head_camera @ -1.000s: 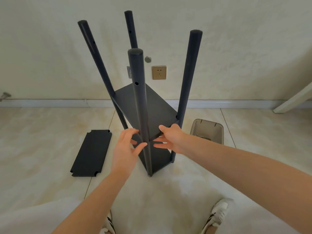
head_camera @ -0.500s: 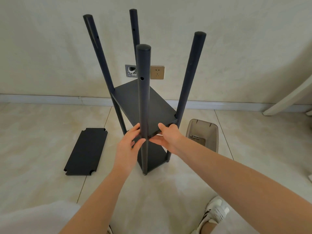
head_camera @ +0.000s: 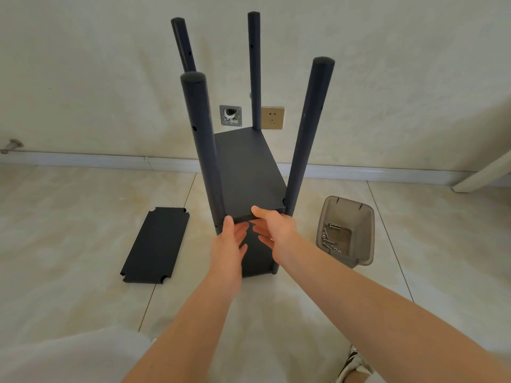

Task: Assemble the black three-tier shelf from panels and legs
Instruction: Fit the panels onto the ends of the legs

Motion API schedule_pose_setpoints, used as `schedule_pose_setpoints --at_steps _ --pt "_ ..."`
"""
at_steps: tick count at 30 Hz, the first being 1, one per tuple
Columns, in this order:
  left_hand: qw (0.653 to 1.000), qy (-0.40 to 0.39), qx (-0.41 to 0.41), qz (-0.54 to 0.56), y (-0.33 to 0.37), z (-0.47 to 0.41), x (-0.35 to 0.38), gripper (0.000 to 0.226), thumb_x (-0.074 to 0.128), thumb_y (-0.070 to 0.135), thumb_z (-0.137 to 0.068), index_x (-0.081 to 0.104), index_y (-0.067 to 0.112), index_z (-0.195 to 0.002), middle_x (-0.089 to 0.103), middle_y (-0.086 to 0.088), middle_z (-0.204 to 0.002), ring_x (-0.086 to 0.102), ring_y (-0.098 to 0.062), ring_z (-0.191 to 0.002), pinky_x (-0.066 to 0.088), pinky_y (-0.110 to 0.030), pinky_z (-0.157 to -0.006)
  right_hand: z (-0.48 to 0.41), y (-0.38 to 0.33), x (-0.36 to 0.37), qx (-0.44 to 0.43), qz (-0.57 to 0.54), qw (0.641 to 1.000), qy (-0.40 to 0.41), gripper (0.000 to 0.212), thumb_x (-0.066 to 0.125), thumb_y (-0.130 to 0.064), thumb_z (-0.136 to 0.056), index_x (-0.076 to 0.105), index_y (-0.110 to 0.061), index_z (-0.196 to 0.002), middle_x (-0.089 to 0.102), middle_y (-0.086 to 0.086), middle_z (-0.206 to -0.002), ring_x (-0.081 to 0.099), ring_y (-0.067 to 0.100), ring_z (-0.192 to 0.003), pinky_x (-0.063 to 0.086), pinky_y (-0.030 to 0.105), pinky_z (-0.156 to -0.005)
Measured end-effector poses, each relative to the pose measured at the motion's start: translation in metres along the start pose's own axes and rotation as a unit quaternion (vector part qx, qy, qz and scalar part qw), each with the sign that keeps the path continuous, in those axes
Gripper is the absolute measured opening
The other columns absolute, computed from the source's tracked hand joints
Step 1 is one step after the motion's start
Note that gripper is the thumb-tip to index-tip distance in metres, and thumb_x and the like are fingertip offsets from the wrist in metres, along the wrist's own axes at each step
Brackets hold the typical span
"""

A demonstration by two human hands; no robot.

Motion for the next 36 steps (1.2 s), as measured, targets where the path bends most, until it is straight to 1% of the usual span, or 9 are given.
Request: schedule_pose_setpoints --at_steps 6,12,17,19,22,24,26,29,36 --pt "0.989 -0.004 -0.09 0.12 -0.011 -0.008 0.028 0.037 0.064 0.035 -0.099 0.063 0.011 -0.127 0.067 -0.003 -0.127 0.055 -0.014 -0.122 0.037 -0.034 -0.108 0.007 -0.001 0.0 0.0 -0.003 1.0 -0.017 0.031 0.079 -0.022 -0.082 0.067 -0.011 -0.108 0.075 0.004 -0.1 0.067 0.017 -0.091 0.049 0.032 -0.083" --pt "0.984 -0.023 -0.073 0.16 -0.006 -0.02 0.033 0.039 0.061 0.026 -0.1 0.061 0.004 -0.132 0.069 -0.015 -0.126 0.066 -0.027 -0.118 0.051 -0.033 -0.093 0.014 -0.009 -0.013 0.02 0.109 0.992 -0.061 0.026 0.065 -0.032 -0.094 0.066 -0.012 -0.111 0.077 0.004 -0.093 0.071 0.019 -0.092 0.054 0.031 -0.079" --pt "0.977 -0.019 -0.06 0.204 -0.006 -0.025 0.031 0.042 0.058 0.02 -0.102 0.049 0.012 -0.143 0.066 -0.012 -0.131 0.063 -0.024 -0.119 0.044 -0.036 -0.105 0.018 -0.056 -0.055 -0.033 0.32 0.947 -0.015 0.019 0.062 -0.028 -0.093 0.062 -0.009 -0.099 0.077 0.002 -0.08 0.066 0.017 -0.07 0.049 0.027 -0.066" --pt "0.974 -0.018 -0.059 0.218 -0.005 -0.025 0.03 0.041 0.058 0.017 -0.102 0.049 0.012 -0.141 0.067 -0.013 -0.127 0.067 -0.024 -0.109 0.048 -0.036 -0.098 0.015 -0.089 -0.064 -0.144 0.377 0.915 0.021 0.02 0.064 -0.017 -0.09 0.057 -0.011 -0.108 0.07 0.006 -0.097 0.064 0.021 -0.082 0.051 0.031 -0.071" --pt "0.977 -0.021 -0.041 0.208 -0.005 -0.023 0.031 0.039 0.061 0.009 -0.099 0.054 0.012 -0.137 0.069 -0.011 -0.125 0.069 -0.023 -0.108 0.052 -0.037 -0.099 0.02 -0.111 -0.047 -0.254 0.433 0.861 -0.084 0.053 0.063 -0.011 -0.093 0.043 -0.029 -0.139 0.055 -0.008 -0.12 0.057 0.015 -0.109 0.05 0.028 -0.083" --pt "0.977 -0.022 -0.028 0.211 -0.006 -0.022 0.033 0.04 0.063 0.004 -0.097 0.057 0.015 -0.134 0.069 -0.007 -0.126 0.069 -0.023 -0.11 0.05 -0.039 -0.106 0.023 -0.11 -0.036 -0.269 0.467 0.831 -0.138 0.042 0.056 -0.01 -0.098 0.048 -0.029 -0.134 0.053 -0.022 -0.114 0.052 0.009 -0.112 0.043 0.019 -0.084" --pt "0.974 -0.018 -0.026 0.223 -0.007 -0.02 0.033 0.04 0.064 0.001 -0.096 0.059 0.014 -0.133 0.07 -0.007 -0.125 0.069 -0.022 -0.11 0.049 -0.04 -0.108 0.021 -0.107 -0.032 -0.278 0.494 0.811 -0.146 0.035 0.049 -0.011 -0.102 0.047 -0.023 -0.135 0.057 -0.015 -0.121 0.053 0.015 -0.117 0.038 0.014 -0.087" --pt "0.977 -0.034 -0.025 0.208 -0.007 -0.018 0.04 0.037 0.065 0.002 -0.096 0.061 0.012 -0.131 0.071 -0.006 -0.124 0.068 -0.021 -0.113 0.049 -0.038 -0.108 0.024 -0.105 -0.03 -0.289 0.537 0.781 -0.133 0.039 0.043 -0.016 -0.104 0.039 -0.017 -0.143 0.053 0.003 -0.141 0.052 0.025 -0.126 0.037 0.028 -0.098" --pt "0.993 -0.052 -0.005 0.103 -0.016 -0.015 0.059 0.022 0.065 0.012 -0.097 0.066 0.01 -0.119 0.073 0.001 -0.114 0.065 -0.013 -0.116 0.043 -0.031 -0.11 0.035 -0.104 -0.023 -0.303 0.59 0.735 -0.143 0.035 0.043 -0.019 -0.104 0.041 -0.012 -0.138 0.059 0.009 -0.13 0.057 0.03 -0.112 0.044 0.036 -0.093"
Point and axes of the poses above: each hand's wrist, its own z-axis away from the middle knuckle, its own x-axis out of the palm, y = z × x, the point moved 8 cm from there along -z, towards the middle knuckle
